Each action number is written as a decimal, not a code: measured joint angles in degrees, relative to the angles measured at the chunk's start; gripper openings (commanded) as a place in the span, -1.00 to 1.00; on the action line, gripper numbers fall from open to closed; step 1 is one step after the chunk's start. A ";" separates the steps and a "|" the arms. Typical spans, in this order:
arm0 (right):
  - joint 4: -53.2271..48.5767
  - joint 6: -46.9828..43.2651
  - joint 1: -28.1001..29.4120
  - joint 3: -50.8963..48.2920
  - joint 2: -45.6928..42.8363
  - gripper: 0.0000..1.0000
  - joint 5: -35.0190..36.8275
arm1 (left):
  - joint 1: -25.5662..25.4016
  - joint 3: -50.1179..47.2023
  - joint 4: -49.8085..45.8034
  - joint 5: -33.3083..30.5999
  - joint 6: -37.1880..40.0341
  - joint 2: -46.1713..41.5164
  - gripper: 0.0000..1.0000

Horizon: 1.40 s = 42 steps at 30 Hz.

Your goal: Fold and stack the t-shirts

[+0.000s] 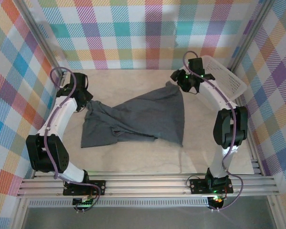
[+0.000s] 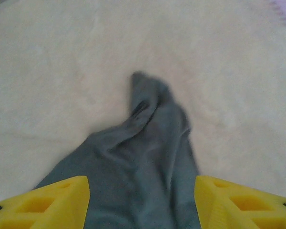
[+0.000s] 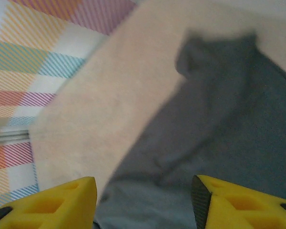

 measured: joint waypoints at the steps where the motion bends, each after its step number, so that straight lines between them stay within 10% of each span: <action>1: -0.02 -0.13 0.07 -2.54 -1.60 0.11 0.02 | 0.00 -0.81 -1.25 -0.17 -0.24 -0.85 0.22; 9: -1.53 -0.81 3.37 -24.98 -21.68 0.08 -1.46 | 1.77 -21.81 -11.80 1.81 -3.82 -13.57 0.18; 23: -4.11 -2.47 5.99 -41.35 -30.23 0.09 -6.91 | 9.14 -28.26 -2.23 10.40 -4.66 2.10 0.16; 31: -7.80 -1.38 5.99 -41.33 -33.68 0.19 -5.14 | 9.11 -25.90 -1.75 11.15 -5.03 5.44 -1.00; 42: -17.29 16.57 5.29 -50.21 -33.90 0.19 -1.60 | 8.90 -17.16 -4.79 9.11 -9.31 -6.21 -1.00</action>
